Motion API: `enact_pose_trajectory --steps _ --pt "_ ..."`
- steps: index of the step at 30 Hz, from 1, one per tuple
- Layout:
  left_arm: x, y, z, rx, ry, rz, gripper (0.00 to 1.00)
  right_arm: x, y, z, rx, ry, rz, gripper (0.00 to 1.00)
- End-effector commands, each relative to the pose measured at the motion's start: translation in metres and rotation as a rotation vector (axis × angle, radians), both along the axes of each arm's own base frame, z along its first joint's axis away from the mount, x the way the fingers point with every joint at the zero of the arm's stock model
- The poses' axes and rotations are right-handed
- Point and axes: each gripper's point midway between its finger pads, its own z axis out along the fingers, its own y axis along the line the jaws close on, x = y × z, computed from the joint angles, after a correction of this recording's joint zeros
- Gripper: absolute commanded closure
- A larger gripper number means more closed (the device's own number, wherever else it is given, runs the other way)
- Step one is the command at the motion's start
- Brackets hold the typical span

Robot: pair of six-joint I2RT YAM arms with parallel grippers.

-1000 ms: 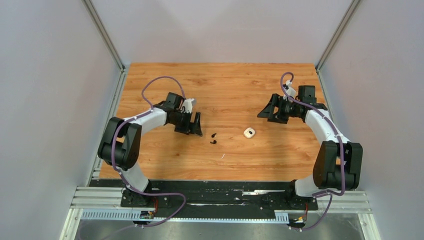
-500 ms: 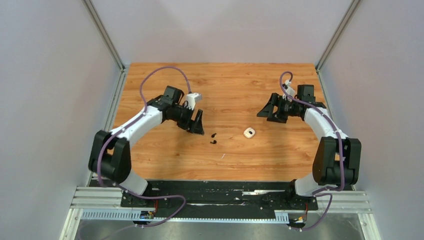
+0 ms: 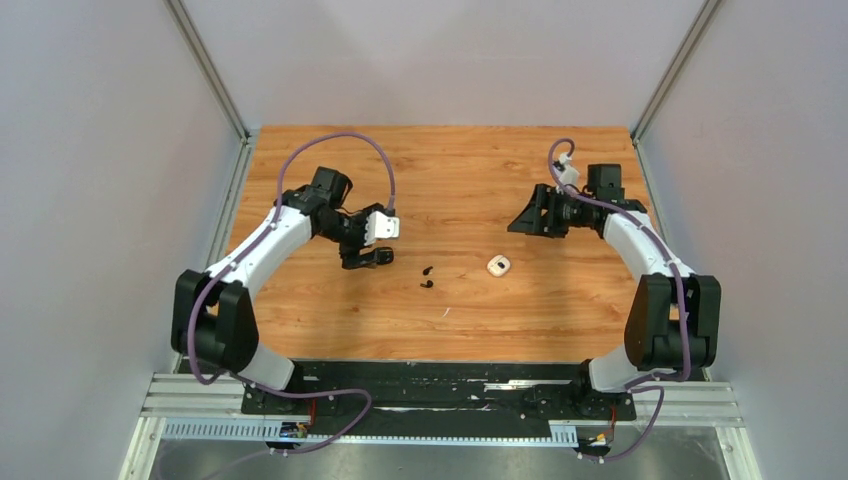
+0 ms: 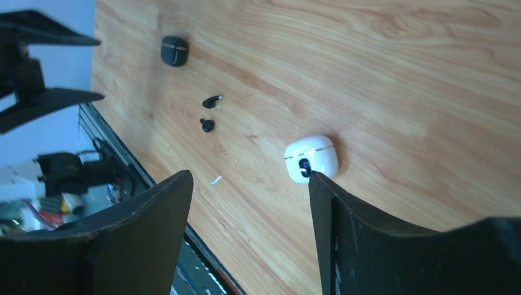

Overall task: Insert the wireless bluetooth earbuds into the charging case
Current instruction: Rotate the charging case at the center of the board, then pick up the charging case from the center of the board.

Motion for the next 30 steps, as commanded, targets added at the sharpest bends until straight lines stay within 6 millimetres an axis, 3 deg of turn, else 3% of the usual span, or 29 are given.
enact_pose_trajectory --steps 1,3,5,6,9,11,12,16,21,24,30 --pt "-0.008 0.0 -0.01 -0.011 0.043 -0.079 0.2 -0.003 0.043 0.052 -0.058 -0.357 0.274 0.32" --pt "-0.002 0.0 0.004 -0.087 0.075 0.028 0.2 -0.01 0.062 0.065 -0.089 -0.498 0.404 0.33" --pt "0.002 0.003 0.019 -0.161 0.101 0.155 0.18 -0.024 0.095 0.073 -0.125 -0.681 0.583 0.32" --pt "0.002 0.005 0.023 -0.189 0.156 0.258 0.17 -0.029 0.111 0.074 -0.146 -0.779 0.658 0.3" --pt "0.012 0.021 0.047 -0.245 0.106 0.497 0.14 -0.03 0.155 0.07 -0.206 -0.992 0.787 0.24" --pt "0.007 0.028 0.059 -0.287 0.136 0.639 0.12 -0.027 0.186 0.063 -0.212 -1.054 0.867 0.22" --pt "0.002 0.03 0.06 -0.311 0.197 0.723 0.11 -0.022 0.201 0.046 -0.218 -1.04 0.91 0.22" --pt "-0.017 0.043 0.063 -0.375 0.406 0.988 0.09 -0.003 0.243 0.014 -0.203 -1.003 0.98 0.22" --pt "-0.035 0.05 0.061 -0.547 0.672 1.146 0.13 0.009 0.277 -0.019 -0.236 -1.01 1.046 0.2" --pt "-0.033 0.063 0.058 -0.563 0.654 1.194 0.13 0.013 0.288 -0.033 -0.243 -0.994 1.06 0.2" --pt "-0.031 0.059 0.056 -0.595 0.684 1.17 0.16 0.016 0.294 -0.059 -0.242 -0.927 1.083 0.22"
